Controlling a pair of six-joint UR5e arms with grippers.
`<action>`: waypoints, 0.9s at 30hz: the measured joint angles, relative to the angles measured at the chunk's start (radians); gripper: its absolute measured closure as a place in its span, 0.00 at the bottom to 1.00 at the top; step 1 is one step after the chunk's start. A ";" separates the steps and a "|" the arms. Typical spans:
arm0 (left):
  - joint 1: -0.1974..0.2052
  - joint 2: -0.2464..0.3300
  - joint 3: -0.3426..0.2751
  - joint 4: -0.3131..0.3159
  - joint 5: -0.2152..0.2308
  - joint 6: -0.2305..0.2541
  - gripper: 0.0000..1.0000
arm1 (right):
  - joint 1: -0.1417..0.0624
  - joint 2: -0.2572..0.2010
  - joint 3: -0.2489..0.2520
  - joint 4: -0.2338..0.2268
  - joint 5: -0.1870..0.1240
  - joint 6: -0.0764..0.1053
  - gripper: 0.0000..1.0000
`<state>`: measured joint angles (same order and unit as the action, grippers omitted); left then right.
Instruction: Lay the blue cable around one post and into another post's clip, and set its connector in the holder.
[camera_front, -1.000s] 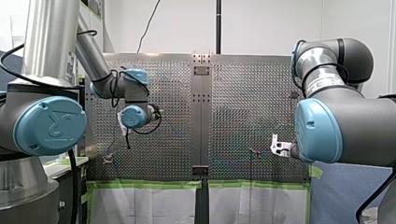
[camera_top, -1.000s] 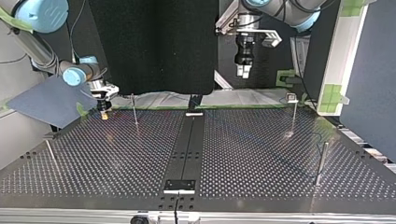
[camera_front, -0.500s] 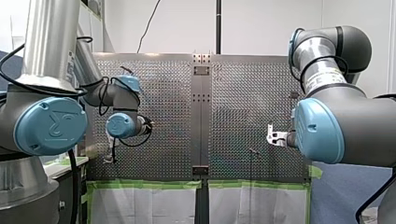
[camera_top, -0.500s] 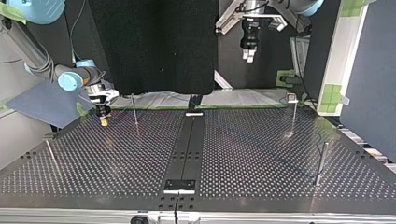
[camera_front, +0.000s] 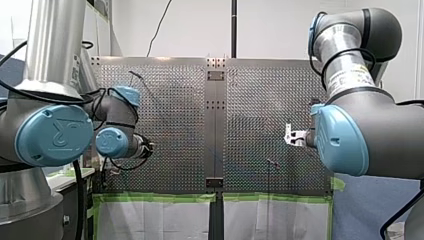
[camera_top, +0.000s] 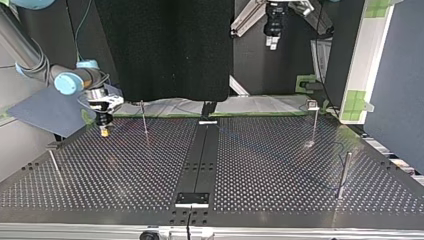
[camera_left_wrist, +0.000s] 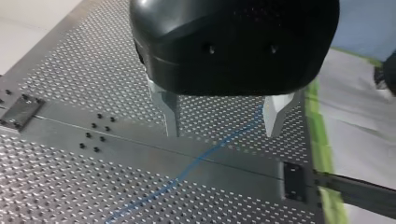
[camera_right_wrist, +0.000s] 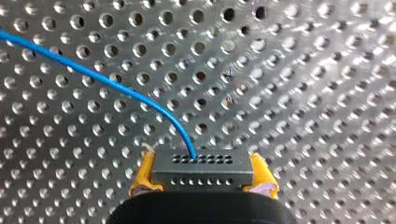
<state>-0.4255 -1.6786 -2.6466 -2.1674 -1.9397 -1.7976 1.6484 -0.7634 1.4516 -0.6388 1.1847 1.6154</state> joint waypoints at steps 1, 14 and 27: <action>0.000 0.000 -0.005 0.000 0.000 0.000 0.12 | 0.001 -0.009 0.009 0.002 0.009 0.000 1.00; 0.001 0.000 -0.016 0.001 0.000 0.000 0.12 | 0.016 -0.125 0.074 0.036 0.065 -0.001 1.00; 0.004 0.000 -0.016 0.004 0.000 0.000 0.12 | 0.007 -0.242 0.094 0.039 0.072 0.010 1.00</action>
<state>-0.4212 -1.6786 -2.6627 -2.1632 -1.9397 -1.7975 1.6555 -1.0055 1.5454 -0.5998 1.2564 1.6254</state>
